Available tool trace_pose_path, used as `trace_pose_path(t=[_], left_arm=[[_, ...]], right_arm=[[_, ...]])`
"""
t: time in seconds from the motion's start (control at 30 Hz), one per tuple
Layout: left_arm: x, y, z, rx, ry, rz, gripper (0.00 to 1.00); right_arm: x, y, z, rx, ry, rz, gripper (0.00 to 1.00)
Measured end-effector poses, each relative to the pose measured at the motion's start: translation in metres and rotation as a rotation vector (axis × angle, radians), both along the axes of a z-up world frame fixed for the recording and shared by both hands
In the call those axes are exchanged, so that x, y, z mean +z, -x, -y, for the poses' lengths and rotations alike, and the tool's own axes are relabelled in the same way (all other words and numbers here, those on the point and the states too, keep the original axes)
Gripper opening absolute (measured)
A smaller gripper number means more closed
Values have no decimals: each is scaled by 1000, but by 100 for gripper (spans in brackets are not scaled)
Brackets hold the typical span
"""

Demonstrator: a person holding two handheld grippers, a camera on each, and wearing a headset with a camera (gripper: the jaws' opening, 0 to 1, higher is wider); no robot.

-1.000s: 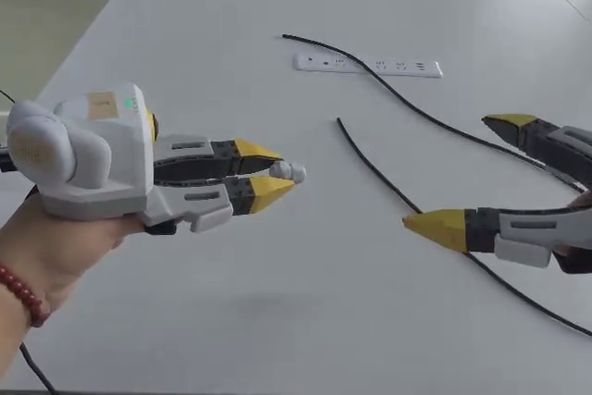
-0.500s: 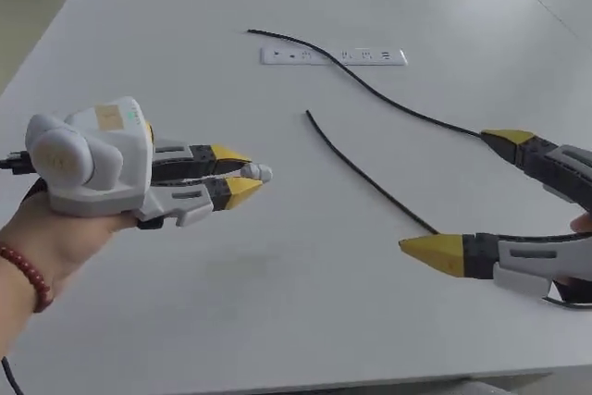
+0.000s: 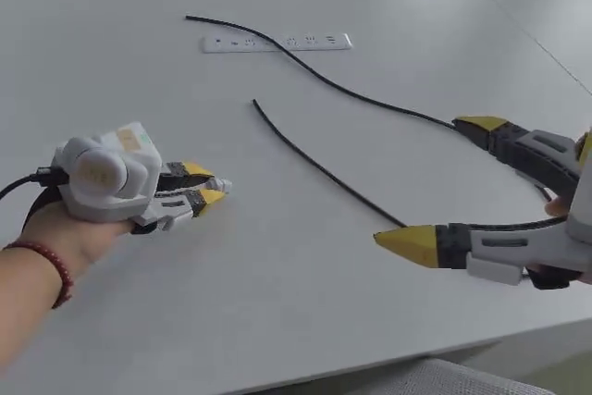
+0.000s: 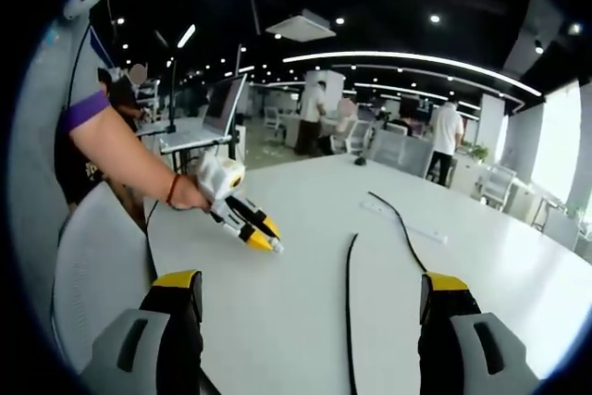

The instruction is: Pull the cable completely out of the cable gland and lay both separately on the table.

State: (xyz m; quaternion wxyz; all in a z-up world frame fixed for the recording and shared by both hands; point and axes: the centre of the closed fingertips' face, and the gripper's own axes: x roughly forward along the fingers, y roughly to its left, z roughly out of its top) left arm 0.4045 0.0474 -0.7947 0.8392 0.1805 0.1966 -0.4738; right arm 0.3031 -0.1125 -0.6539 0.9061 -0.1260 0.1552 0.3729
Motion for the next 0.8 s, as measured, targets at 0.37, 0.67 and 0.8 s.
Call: trace_pose_path(t=[0.37,0.67,0.8], left_arm=[[-23,14,0,-19,-36,-62,17],[-6,10,-4,14,5,-43,18],[5,10,-7,6,16,-27,18]], right_arm=[[-1,0,3,-8,15,-6,99],[2,-2,5,-7,15,-3,99],[2,-3,1,7,21,3,99]])
